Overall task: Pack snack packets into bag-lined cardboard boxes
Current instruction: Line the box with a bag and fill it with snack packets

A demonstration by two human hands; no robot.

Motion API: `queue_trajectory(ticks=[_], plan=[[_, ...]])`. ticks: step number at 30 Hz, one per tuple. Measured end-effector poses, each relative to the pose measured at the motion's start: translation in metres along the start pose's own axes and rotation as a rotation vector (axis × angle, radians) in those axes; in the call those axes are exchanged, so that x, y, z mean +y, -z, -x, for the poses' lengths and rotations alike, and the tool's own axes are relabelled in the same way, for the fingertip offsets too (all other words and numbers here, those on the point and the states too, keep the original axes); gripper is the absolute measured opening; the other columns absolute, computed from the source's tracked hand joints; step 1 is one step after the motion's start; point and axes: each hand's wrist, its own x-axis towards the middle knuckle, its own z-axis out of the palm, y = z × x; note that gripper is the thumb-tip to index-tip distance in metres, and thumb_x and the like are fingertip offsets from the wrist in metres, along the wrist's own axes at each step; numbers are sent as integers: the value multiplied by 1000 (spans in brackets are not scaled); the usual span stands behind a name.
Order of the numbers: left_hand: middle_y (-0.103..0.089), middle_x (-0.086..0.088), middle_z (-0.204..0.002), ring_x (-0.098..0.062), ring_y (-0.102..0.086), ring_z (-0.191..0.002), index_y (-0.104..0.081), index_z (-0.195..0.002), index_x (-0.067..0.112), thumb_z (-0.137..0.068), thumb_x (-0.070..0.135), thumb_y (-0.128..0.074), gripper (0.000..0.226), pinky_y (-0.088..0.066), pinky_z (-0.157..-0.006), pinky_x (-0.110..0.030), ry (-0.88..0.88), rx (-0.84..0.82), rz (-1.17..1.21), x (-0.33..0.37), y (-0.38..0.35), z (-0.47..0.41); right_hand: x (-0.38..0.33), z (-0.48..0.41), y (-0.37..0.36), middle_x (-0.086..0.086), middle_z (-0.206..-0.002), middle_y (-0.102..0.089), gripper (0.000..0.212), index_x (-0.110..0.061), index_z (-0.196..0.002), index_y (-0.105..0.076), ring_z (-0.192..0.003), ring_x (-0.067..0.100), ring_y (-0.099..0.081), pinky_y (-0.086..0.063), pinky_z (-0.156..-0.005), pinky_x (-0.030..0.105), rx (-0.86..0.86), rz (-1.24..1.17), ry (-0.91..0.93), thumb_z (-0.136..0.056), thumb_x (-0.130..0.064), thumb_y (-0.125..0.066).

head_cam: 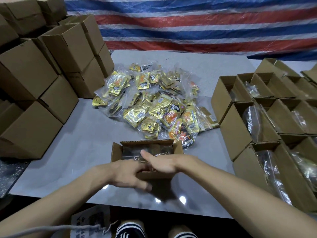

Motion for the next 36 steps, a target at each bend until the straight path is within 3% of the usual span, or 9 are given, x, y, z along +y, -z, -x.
queue_trajectory(ticks=[3, 6, 9, 10, 12, 17, 22, 27, 36], plan=[[-47, 7, -149, -18, -45, -134, -44, -143, 34, -93, 30, -56, 52, -37, -92, -23, -35, 43, -222, 10, -5, -10, 7, 20, 1, 11, -154, -43, 112, -13, -146, -49, -140, 26, -41, -26, -118, 42, -73, 47, -37, -78, -90, -4], [-55, 4, -138, -22, -49, -125, -55, -129, 29, -92, 21, -48, 39, -33, -82, -26, -79, 83, -315, 32, -6, -20, 19, 45, -2, 5, -152, -43, 109, -20, -147, -47, -132, 19, -44, -29, -116, 40, -175, -22, -74, -77, -92, -5], [-66, -2, -115, -30, -59, -111, -61, -109, 22, -87, 20, -50, 26, -37, -82, -35, -153, 138, -462, 51, -5, -31, 37, 70, -1, 12, -101, -65, 108, -12, -109, -66, -87, 24, -66, -52, -88, 40, -255, -76, -148, -68, -100, -19], [-68, -1, -112, -27, -60, -110, -63, -110, 25, -84, 21, -51, 29, -36, -84, -35, -202, 164, -499, 56, -3, -37, 42, 77, -1, 10, -82, -64, 102, -8, -93, -66, -67, 23, -64, -54, -72, 35, -255, -66, -149, -67, -99, -28], [-69, 7, -113, -17, -57, -113, -64, -122, 37, -80, 21, -51, 46, -33, -87, -34, -298, 217, -550, 65, 1, -51, 53, 90, 1, 3, -67, -62, 82, -8, -84, -64, -54, 17, -59, -52, -61, 28, -193, 74, -102, -76, -87, -48], [-71, 8, -99, -19, -52, -98, -65, -124, 41, -69, 16, -47, 63, -33, -91, -39, -455, 307, -593, 86, 10, -85, 77, 111, -11, 14, -108, -70, 58, -5, -106, -65, -98, 29, -66, -54, -83, 34, 66, 261, -142, -82, -57, -71], [-72, 11, -94, -25, -55, -99, -75, -109, 36, -61, 14, -59, 56, -35, -100, -46, -616, 423, -578, 105, 9, -112, 91, 122, -30, 22, -125, -58, 32, -6, -114, -58, -116, 38, -59, -48, -87, 35, 258, 296, -325, -87, -21, -53], [-68, 6, -104, -27, -57, -113, -78, -94, 38, -72, 19, -66, 31, -23, -109, -45, -533, 634, -533, 131, 7, -128, 99, 125, -32, 19, -126, -61, 36, -6, -118, -59, -118, 38, -58, -49, -91, 37, 411, 301, -461, -85, -18, -50], [-62, 2, -120, -24, -46, -127, -75, -110, 40, -85, 19, -61, 35, -14, -119, -48, -531, 603, -489, 162, 11, -147, 109, 126, -35, 16, -128, -59, 39, -10, -122, -57, -121, 37, -56, -47, -93, 38, 507, 226, -584, -87, -27, -55]])
